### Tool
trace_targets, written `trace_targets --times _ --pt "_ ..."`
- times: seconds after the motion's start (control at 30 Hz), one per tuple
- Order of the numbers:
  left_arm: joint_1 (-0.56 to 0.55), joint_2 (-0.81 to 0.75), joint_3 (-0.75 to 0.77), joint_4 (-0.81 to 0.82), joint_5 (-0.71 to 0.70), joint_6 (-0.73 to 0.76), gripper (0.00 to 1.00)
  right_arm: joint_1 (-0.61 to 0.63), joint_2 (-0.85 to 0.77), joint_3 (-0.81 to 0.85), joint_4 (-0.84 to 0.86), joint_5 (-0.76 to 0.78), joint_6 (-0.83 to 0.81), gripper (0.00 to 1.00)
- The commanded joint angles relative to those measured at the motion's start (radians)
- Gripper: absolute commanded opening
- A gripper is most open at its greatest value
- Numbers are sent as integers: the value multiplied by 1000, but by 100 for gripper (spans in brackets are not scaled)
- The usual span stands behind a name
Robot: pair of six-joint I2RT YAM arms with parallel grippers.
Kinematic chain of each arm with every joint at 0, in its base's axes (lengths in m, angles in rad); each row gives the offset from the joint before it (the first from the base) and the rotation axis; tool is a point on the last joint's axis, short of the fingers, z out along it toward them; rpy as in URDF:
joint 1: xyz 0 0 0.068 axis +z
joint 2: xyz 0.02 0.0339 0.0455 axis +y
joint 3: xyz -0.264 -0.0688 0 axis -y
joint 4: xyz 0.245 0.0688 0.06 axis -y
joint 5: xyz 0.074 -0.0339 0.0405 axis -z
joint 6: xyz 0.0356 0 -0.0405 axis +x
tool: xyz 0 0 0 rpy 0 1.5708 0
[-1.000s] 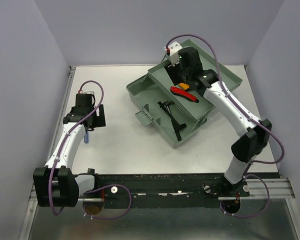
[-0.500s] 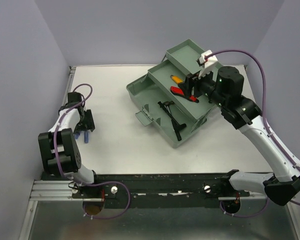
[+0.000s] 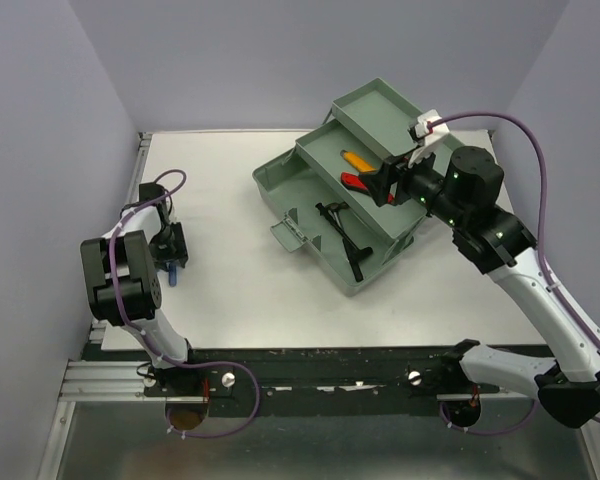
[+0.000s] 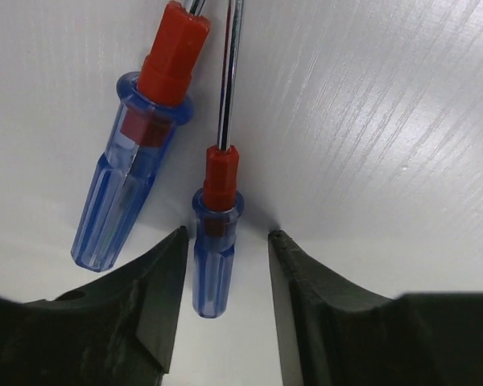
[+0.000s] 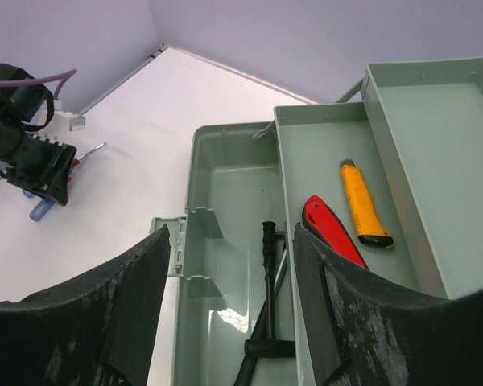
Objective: Pack the tool kit
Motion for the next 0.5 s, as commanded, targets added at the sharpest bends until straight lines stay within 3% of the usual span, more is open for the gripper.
trace_targets --times 0.0,0.2,0.47 --pt "4 41 15 -17 41 12 47 1 -34 -28 40 -27 30 71" --pt "-14 25 -2 -11 47 9 23 2 -46 -38 42 -21 32 71" --pt "-164 -32 -13 -11 21 34 0 2 -45 -49 34 -13 49 71"
